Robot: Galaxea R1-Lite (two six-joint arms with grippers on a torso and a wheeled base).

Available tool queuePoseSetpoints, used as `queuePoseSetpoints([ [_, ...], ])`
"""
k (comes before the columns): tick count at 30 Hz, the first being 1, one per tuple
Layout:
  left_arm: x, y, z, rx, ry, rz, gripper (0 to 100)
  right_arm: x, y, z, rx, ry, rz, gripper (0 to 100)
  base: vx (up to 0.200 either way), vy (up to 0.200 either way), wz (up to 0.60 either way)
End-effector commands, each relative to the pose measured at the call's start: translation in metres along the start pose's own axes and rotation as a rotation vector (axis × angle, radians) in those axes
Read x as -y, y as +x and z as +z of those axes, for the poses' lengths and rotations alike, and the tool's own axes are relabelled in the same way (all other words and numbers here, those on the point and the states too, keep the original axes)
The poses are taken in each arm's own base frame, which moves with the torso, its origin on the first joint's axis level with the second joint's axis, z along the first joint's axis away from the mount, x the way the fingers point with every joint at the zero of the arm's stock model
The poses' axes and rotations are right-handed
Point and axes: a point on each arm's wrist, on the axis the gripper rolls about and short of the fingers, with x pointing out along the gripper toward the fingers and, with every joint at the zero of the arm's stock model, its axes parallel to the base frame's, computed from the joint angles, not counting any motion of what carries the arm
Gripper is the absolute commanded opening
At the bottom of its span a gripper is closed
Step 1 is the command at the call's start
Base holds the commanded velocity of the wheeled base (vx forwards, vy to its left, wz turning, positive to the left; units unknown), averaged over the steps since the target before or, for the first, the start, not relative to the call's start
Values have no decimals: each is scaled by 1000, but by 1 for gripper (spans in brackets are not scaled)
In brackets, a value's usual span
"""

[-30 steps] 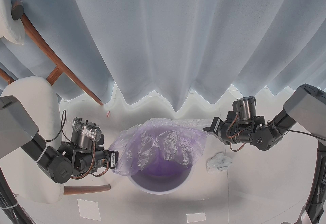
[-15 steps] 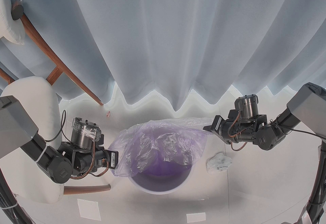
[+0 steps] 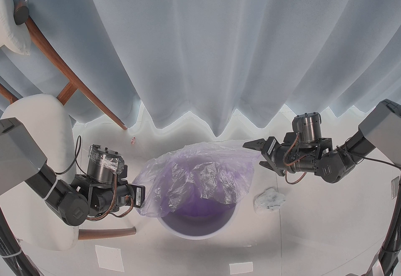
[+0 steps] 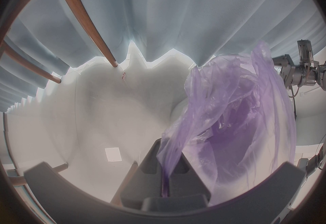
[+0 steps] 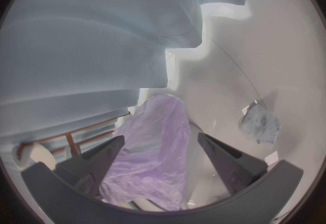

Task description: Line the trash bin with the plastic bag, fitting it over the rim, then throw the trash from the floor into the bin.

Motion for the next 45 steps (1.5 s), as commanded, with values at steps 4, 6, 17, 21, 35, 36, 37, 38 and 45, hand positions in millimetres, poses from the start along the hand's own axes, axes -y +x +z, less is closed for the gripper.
queuePoseSetpoints([
  [4, 2, -12, 4, 29, 7, -3, 0, -28, -37, 7, 8, 88, 101, 100, 0, 0, 0],
  [6, 1, -13, 5, 36, 7, -3, 0, -34, -46, 8, 14, 84, 116, 100, 0, 0, 0],
  [17, 1, -13, 5, 35, 16, -2, 0, -67, -109, 8, -56, 84, 155, 100, 0, 0, 0],
  [21, 1, -13, 4, 33, 21, -2, 0, -76, -114, -3, -128, 83, 139, 100, 0, 0, 0],
  [35, 1, -14, 4, 33, 23, -3, 0, -90, -103, -23, -194, 58, 129, 100, 0, 0, 0],
  [36, 1, -14, 4, 33, 23, -3, 0, -91, -99, -25, -199, 56, 123, 100, 0, 0, 0],
  [37, 1, -14, 4, 33, 23, -5, 0, -91, -97, -26, -200, 58, 115, 100, 0, 0, 0],
  [38, 1, -14, 4, 33, 25, -5, 0, -91, -90, -29, -199, 63, 97, 100, 0, 0, 0],
  [45, 3, -14, 4, 35, 27, -7, 0, -99, -60, -44, -160, 70, 29, 100, 0, 0, 0],
])
